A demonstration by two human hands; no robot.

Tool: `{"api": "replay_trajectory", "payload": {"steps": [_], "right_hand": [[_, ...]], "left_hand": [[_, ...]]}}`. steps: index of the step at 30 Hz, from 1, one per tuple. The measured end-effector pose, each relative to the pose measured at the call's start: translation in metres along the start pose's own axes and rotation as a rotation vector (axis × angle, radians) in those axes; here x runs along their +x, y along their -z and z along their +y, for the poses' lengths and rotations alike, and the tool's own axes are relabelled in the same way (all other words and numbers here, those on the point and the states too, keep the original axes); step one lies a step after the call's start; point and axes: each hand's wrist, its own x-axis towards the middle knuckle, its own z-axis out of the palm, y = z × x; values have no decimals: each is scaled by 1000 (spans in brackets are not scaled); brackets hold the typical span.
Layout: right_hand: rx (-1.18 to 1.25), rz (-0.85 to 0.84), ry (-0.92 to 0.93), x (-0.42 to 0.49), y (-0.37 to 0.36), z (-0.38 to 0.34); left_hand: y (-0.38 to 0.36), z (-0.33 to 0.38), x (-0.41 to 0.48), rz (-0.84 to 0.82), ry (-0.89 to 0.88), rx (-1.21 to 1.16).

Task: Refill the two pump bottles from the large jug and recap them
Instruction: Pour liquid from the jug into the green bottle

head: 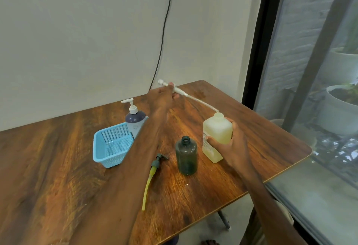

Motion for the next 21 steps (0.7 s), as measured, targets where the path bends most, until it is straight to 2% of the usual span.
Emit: {"api": "replay_trajectory", "payload": {"steps": [6,13,17,21], "right_hand": [[6,-11,-16,1,0,3],[8,-14,-18,2,0,5],[14,-24,-35,2,2,5],[14,-21,-34,1,2,4]], "left_hand": [[-16,-50,5,-44,266,24],[-6,-99,8,-83,436,182],[10,-110,13,-73,479,304],[16,-105,7,-70,450,385]]}}
